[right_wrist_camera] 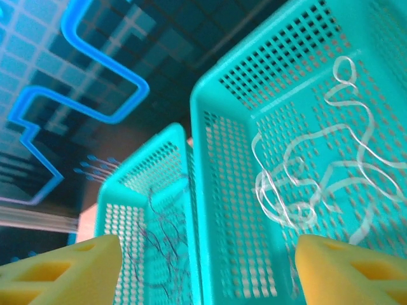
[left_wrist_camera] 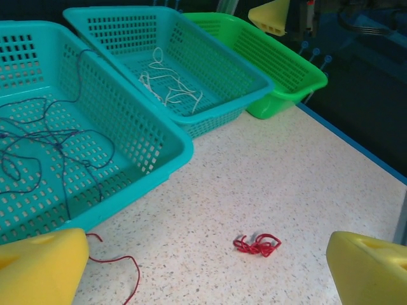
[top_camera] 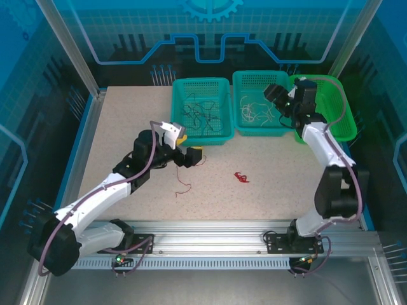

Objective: Untangle the cables

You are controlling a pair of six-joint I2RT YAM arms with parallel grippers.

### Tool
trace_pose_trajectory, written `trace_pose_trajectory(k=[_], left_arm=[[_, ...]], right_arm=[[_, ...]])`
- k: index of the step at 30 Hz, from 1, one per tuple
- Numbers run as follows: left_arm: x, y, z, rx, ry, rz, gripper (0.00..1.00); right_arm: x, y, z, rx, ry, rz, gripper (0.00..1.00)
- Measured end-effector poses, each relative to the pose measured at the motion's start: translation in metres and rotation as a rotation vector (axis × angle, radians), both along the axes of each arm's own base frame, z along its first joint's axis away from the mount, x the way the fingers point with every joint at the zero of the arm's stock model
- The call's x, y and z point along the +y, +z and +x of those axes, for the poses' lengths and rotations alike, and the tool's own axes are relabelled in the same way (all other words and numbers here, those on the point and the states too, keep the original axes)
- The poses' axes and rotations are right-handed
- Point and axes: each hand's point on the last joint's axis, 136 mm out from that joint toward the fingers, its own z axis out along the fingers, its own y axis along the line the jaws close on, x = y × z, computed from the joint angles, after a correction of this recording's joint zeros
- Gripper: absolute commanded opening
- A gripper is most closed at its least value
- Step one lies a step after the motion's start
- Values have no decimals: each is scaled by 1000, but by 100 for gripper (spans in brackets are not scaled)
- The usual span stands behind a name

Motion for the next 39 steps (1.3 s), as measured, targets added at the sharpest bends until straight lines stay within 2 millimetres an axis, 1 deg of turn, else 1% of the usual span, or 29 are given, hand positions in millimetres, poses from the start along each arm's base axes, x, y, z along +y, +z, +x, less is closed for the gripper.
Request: trace_pose_trajectory(k=[2,4,5,7,8,10,13,15,18,22,24,26,28,31,32,36,39], left_arm=[[-6,5,-5,-5,-40,7,98],[-13,10,-12,-17,-89,25,98],[-16,12,-16,-21,-110,34,98],[-23,15,-23,-33,-160,66,98],[-26,15,-27,-38,-185,82,98],[-34,14,-36,-46,-243,116,98],[-42,7,-51,-41,-317,155,99],[-45,2,-59,-34,-350,173,99],[-48,-4,-66,-21,-379,190,99],[-49,-10,-68,-11,-390,204,99],[-49,-10,-68,-9,-392,205,99],[-49,-10,-68,-9,-392,205,99],[-50,-10,-69,-9,-391,206,99],[-50,-10,-69,-11,-390,209,99],[-50,-10,-69,-11,-388,211,99],[-50,-10,-68,-15,-380,215,99],[-51,-9,-67,-21,-378,211,99]], right_arm=[[13,4,-31,34,19,-58,71],[36,6,-67,73,73,-113,70],[48,5,-83,93,108,-136,70],[69,-7,-116,153,186,-185,69],[76,-17,-130,191,219,-207,69],[87,-49,-156,298,283,-265,69],[94,-102,-185,466,354,-372,69],[97,-133,-196,563,394,-445,70],[104,-169,-201,661,442,-530,70],[110,-214,-207,770,499,-615,69],[112,-228,-210,803,518,-637,67],[112,-238,-212,827,531,-655,61],[112,-245,-212,839,542,-665,46],[117,-244,-207,816,548,-659,21],[118,-244,-207,812,555,-656,16],[121,-237,-204,779,560,-659,0],[120,-229,-203,744,555,-652,0]])
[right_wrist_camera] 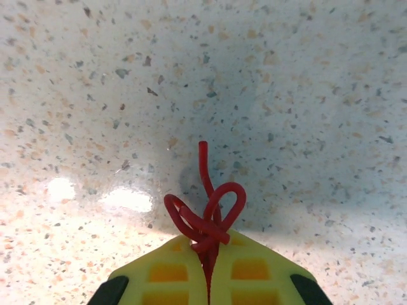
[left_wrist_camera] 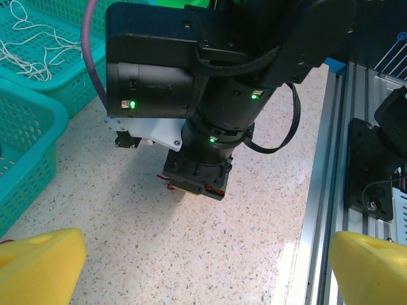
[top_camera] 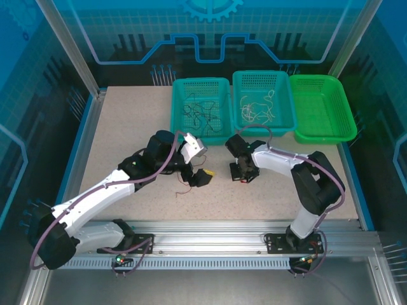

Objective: Untangle the cables

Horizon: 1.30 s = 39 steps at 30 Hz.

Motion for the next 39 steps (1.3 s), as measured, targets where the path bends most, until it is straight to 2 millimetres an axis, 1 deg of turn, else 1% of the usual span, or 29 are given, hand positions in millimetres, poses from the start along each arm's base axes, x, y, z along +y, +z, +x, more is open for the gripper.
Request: trace_pose_trajectory(k=[2,5,6,8,10,12,13,15,18,19,21,23,25,26,27,28,29,30,32,33,36,39], left_arm=[[-1,1,1,-1,2,-4,99],[-3,0,4,7,10,-9,99],[-4,0,6,10,14,-11,99],[-6,1,9,6,18,-17,99],[-8,4,12,3,22,-27,99],[-10,7,15,5,29,-37,99],[-11,8,16,5,30,-41,99],[-12,9,18,2,35,-45,99],[-14,10,18,7,39,-52,99],[-14,11,18,7,40,-54,99],[-15,11,18,8,45,-56,99],[-15,12,19,7,50,-58,99],[-15,12,20,6,57,-60,99],[-14,13,21,4,64,-62,99],[-15,14,22,5,68,-65,99],[-15,14,22,2,73,-66,99],[-15,15,23,-3,77,-67,99],[-15,15,24,-5,79,-67,99],[-14,15,26,-11,91,-65,99],[-13,15,27,-12,100,-62,99],[-11,15,31,-21,128,-58,99],[-8,17,38,-32,172,-66,99]], right_arm=[[-3,13,-2,-42,-4,30,0],[-15,53,3,-170,-56,118,0],[-23,70,7,-227,-92,155,0],[-45,104,18,-350,-185,222,0],[-80,134,30,-467,-318,266,0],[-115,149,41,-534,-449,276,0],[-130,152,45,-549,-508,274,0],[-168,151,57,-556,-644,256,0],[-214,148,77,-558,-794,242,0],[-227,149,84,-564,-831,246,0],[-256,153,105,-589,-914,258,0],[-282,158,126,-610,-977,280,0],[-304,162,148,-624,-1023,292,0],[-314,165,159,-631,-1041,292,3],[-324,166,172,-636,-1055,286,9],[-330,167,180,-641,-1066,281,19],[-338,166,190,-644,-1080,269,41],[-343,164,198,-641,-1086,256,56],[-352,158,208,-624,-1095,228,69],[-356,155,210,-614,-1092,207,77],[-359,148,207,-582,-1073,170,80],[-354,149,201,-575,-1033,168,80]])
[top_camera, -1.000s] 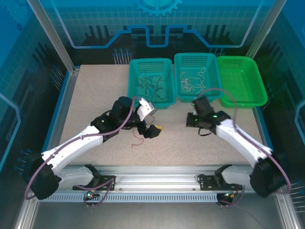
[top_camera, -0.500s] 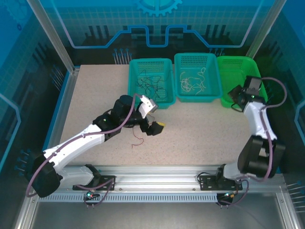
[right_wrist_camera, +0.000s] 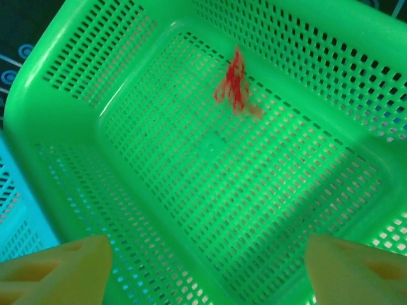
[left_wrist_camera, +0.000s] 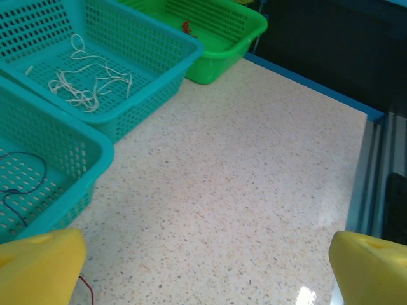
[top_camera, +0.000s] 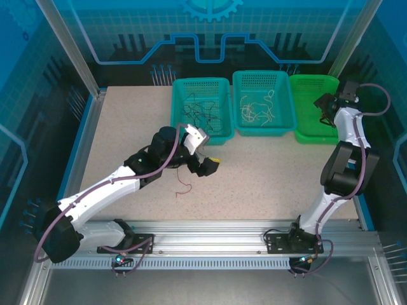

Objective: Untangle the cables

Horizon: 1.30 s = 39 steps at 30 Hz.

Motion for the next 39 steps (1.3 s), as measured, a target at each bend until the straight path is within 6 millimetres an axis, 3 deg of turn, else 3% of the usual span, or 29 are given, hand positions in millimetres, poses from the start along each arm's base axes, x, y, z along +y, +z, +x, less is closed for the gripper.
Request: trace_pose_trajectory(k=[4,7,13,17,23,26,33,39], left_arm=[[12,-4,15,17,125,6,99],[29,-14,26,56,258,39,98],[72,-42,38,203,509,155,95],[103,-73,43,326,644,222,89],[160,-128,46,602,892,256,71],[163,-146,44,694,920,239,64],[136,-196,34,879,812,264,52],[131,-215,32,919,791,271,41]], right_arm=[[25,8,-22,-13,89,33,77],[57,18,-46,-42,178,54,77],[166,34,-100,-102,460,89,76],[232,37,-131,-114,663,111,76],[297,43,-165,-111,872,137,76],[312,38,-176,-80,925,140,76],[312,30,-180,-41,933,137,76],[316,25,-179,-4,958,134,76]])
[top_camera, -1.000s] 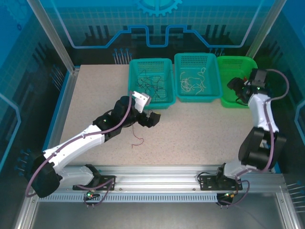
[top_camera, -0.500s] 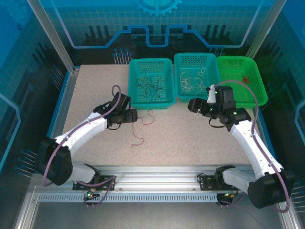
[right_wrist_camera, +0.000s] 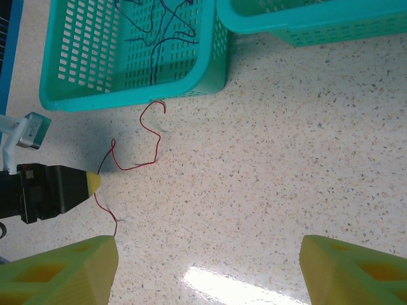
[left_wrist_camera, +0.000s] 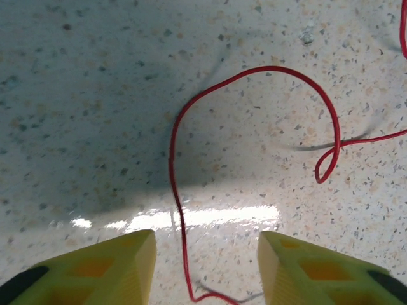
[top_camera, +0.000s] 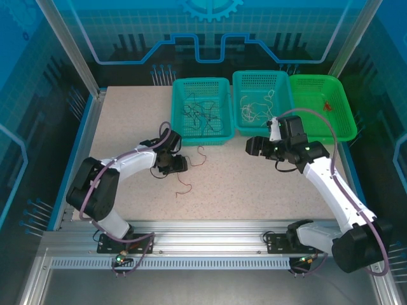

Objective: Untangle the cables

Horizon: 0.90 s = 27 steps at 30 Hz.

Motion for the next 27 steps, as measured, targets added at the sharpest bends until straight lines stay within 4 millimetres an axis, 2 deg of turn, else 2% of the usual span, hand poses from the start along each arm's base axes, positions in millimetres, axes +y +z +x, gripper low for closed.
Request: trace_pose_trajectory(k=[3,6,11,15,17,20,24,27], left_arm=[[-3,-6,5,-7,-6,-6,29],[-3,-12,6,1,-9,0,25],[-2,-17,4,3,-8,-1,2],[0,-19,-1,11,-10,4,0],[-1,-12,-1,-5,-12,-5,0],[-8,23,2,-92,-33,-60,0],[-24,95,5,-308,-139,-158,0],[-34,140,3,-443,-226,-208,0]], right_arm=[[4,3,1,-7,19,1,76],[8,5,1,-6,31,10,76],[15,5,1,2,55,14,76],[18,5,0,0,66,18,76],[19,6,0,-4,71,18,76],[25,11,1,-31,101,33,77],[33,29,1,-134,157,49,79],[45,43,-5,-249,227,43,82]])
